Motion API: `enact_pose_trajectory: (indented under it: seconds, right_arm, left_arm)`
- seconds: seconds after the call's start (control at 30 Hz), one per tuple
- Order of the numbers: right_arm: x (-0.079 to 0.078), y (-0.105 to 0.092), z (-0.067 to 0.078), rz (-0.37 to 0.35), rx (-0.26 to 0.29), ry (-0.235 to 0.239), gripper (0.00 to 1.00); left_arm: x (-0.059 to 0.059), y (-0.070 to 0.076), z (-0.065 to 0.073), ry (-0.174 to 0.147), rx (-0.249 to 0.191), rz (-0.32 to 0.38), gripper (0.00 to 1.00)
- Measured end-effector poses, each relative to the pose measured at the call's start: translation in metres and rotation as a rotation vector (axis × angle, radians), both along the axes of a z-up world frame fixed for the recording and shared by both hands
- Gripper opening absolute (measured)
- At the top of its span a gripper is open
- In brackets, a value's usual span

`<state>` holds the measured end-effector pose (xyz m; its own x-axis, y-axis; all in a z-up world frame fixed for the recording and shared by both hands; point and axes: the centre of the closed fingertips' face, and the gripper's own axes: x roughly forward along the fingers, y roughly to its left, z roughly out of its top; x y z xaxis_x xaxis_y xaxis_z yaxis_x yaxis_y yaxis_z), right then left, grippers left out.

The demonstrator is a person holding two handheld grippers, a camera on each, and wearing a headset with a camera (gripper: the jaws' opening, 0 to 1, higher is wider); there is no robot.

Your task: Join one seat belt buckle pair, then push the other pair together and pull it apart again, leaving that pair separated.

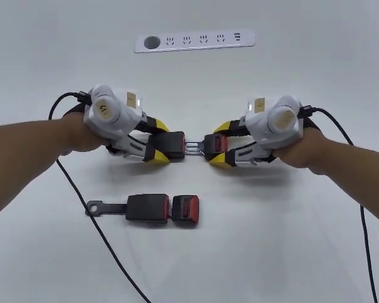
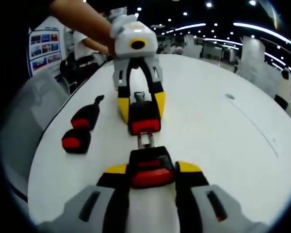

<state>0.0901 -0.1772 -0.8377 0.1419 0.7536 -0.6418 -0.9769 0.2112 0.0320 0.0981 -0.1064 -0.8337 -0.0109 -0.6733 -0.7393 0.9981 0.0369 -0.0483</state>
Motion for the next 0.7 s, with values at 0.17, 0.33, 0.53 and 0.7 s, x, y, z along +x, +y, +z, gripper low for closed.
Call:
enact_pose_trajectory:
  seconds: [0.17,0.33,0.53,0.7]
  right_arm:
    - [0.000,-0.007,0.001,0.000,0.005,-0.002,0.36]
    - [-0.001,-0.016,0.005,0.000,0.018,-0.007,0.36]
    - [-0.004,-0.032,0.009,-0.005,0.026,-0.010,0.36]
    - [-0.005,-0.045,0.009,-0.008,0.022,-0.006,0.36]
  left_arm:
    - [0.000,0.000,0.000,0.000,0.002,0.000,0.35]
    - [0.000,0.000,0.000,0.002,0.002,0.005,0.35]
    - [0.000,0.000,0.000,0.003,0.002,0.009,0.35]
    - [0.000,0.000,0.000,0.004,0.002,0.010,0.35]
